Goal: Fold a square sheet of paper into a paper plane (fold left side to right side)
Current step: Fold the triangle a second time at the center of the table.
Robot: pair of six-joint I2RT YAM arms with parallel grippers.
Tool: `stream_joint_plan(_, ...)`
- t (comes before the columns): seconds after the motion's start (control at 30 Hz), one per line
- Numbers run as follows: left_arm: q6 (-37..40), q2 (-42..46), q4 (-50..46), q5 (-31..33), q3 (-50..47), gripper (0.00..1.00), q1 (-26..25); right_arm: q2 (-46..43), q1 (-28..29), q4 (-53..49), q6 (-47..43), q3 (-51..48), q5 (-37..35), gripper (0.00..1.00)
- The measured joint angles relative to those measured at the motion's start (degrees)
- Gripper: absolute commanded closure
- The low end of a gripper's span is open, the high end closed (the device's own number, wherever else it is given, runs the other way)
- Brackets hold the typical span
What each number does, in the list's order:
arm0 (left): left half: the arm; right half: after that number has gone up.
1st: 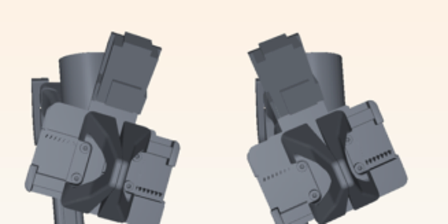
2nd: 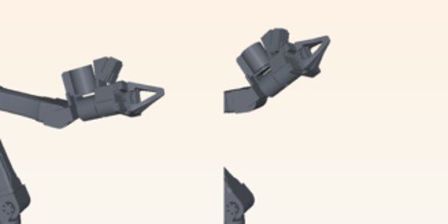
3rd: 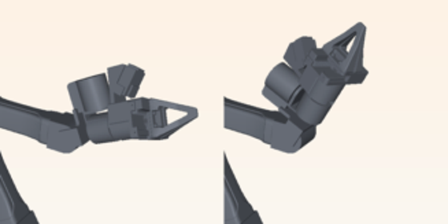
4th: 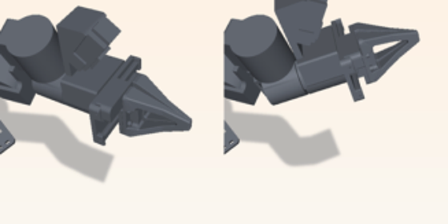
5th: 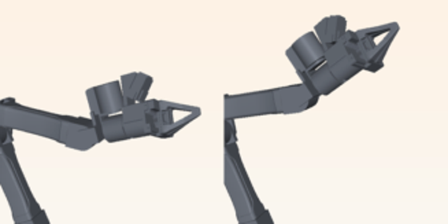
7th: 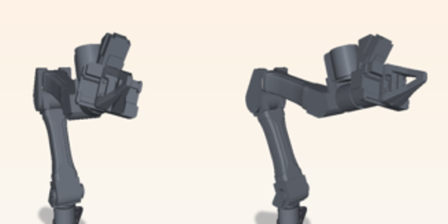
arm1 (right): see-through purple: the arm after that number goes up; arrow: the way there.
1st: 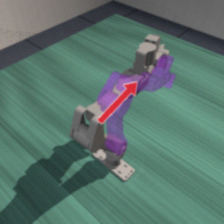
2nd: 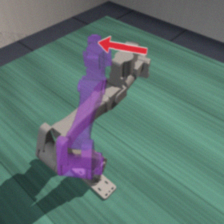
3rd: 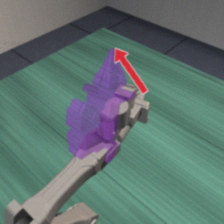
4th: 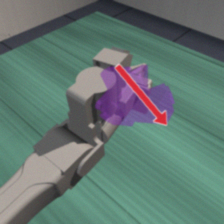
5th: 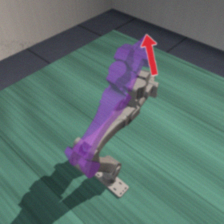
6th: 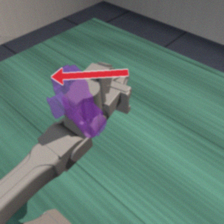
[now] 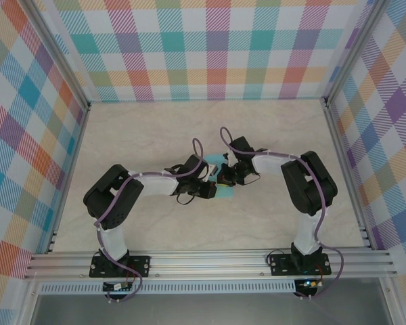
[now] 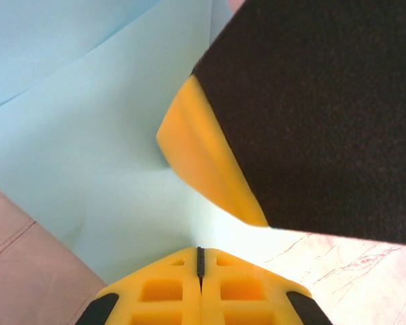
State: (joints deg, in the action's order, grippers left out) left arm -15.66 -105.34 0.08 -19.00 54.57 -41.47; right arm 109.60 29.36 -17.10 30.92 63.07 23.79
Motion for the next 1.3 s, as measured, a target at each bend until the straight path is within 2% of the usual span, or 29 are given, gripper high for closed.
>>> stream_joint_plan(0.47, -0.02, 0.22, 1.60, 0.00, -1.09, 1.00, 0.00, 1.68, 0.00, -6.16, -3.61, 4.68, -4.02, 1.00)
stream_joint_plan(1.07, -0.02, 0.74, 3.32, 0.02, -2.32, 1.00, 0.15, 3.19, -6.29, -9.03, -7.69, 7.45, -4.37, 1.00)
stream_joint_plan(1.3, -0.02, 0.96, 3.28, 0.02, -2.51, 1.00, 0.15, 2.78, -8.66, -10.95, -8.83, 8.39, -7.54, 1.00)
